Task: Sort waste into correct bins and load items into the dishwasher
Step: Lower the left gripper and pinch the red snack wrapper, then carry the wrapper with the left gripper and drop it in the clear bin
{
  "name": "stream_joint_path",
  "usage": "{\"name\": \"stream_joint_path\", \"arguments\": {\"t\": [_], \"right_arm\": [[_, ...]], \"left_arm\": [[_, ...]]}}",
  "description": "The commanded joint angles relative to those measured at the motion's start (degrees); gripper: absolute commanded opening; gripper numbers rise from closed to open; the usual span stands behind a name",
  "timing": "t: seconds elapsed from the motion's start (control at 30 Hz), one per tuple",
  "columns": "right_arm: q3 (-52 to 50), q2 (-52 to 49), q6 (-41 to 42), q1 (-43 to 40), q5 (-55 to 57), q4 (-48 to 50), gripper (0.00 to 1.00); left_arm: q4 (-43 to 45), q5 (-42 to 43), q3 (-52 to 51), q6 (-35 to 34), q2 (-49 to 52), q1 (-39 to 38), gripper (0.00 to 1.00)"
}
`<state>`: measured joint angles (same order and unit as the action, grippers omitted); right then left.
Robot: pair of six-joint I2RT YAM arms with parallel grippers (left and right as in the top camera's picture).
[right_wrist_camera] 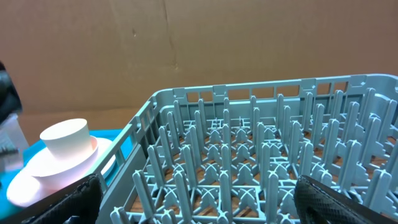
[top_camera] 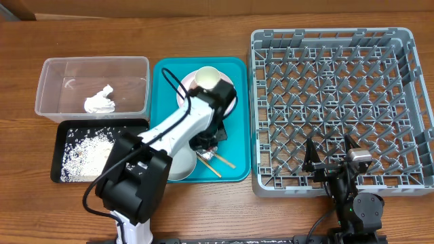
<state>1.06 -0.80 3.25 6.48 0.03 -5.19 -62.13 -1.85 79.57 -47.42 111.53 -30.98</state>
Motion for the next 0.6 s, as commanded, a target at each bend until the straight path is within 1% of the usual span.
{"name": "stream_joint_path", "arguments": {"t": [0.0, 0.17, 0.3, 0.5, 0.57], "right_arm": [[-0.61, 0.57, 0.42, 0.31, 0.33, 0.37, 1.00], [-0.61, 0.57, 0.42, 0.31, 0.33, 0.37, 1.00], [-0.61, 0.57, 0.42, 0.31, 0.33, 0.37, 1.00], [-0.61, 0.57, 0.42, 0.31, 0.33, 0.37, 1.00], [-0.61, 0.57, 0.42, 0.31, 0.33, 0.37, 1.00]], "left_arm": [[-3.74, 0.17, 8.31, 4.26, -0.72, 2.03, 0.04], [-8.83, -0.74, 17.16, 9.16, -0.76, 4.31, 0.04], [-12.24, -5.88, 22.47, 10.16, -0.76, 7.65, 0.04], [-13.09, -12.28, 24.11, 10.19, -0.76, 14.82, 0.04], [-13.07, -12.98, 24.11, 10.19, -0.74, 17.84, 0.04]]}}
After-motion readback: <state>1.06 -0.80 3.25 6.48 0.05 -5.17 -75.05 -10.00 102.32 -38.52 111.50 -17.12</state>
